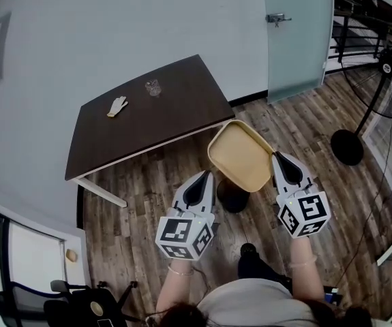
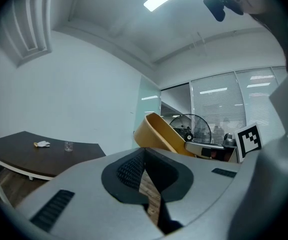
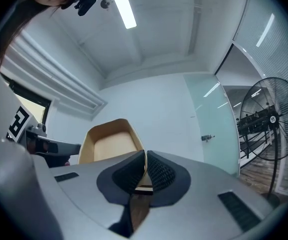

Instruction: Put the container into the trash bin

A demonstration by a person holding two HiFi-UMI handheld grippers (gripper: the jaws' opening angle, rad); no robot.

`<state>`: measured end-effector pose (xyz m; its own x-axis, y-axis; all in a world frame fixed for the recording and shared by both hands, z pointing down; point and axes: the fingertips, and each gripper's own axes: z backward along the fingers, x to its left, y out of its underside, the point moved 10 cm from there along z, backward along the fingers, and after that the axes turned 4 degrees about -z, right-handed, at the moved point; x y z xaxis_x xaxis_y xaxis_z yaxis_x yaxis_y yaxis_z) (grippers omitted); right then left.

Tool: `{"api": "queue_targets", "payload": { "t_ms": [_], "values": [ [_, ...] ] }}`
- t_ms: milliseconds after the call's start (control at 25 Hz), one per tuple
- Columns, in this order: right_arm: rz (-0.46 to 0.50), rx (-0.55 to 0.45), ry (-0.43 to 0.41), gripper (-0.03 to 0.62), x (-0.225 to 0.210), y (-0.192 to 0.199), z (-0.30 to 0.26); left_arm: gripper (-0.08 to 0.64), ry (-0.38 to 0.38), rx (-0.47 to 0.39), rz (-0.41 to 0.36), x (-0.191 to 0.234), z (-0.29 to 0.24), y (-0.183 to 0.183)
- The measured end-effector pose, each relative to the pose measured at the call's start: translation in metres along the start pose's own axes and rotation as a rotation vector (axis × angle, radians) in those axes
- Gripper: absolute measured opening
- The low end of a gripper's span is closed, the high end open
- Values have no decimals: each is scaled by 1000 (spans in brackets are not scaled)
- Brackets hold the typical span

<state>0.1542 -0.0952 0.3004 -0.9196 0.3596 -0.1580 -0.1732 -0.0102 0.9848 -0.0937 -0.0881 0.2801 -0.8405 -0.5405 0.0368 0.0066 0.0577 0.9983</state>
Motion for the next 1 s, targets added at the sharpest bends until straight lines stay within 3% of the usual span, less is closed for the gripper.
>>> {"api": "queue_targets", "payload": {
  "t_ms": [440,720,1000],
  "values": [
    [-8,20,-25,23,-69,4,-72,20,-37,-1,25,16,-92,4],
    [6,51,-45,23,-73,16,-104,20,-65,23,69,44,-105,22],
    [26,93,-32,23,-67,36,-147,20,-43,64,81,85,-128,42]
  ]
}}
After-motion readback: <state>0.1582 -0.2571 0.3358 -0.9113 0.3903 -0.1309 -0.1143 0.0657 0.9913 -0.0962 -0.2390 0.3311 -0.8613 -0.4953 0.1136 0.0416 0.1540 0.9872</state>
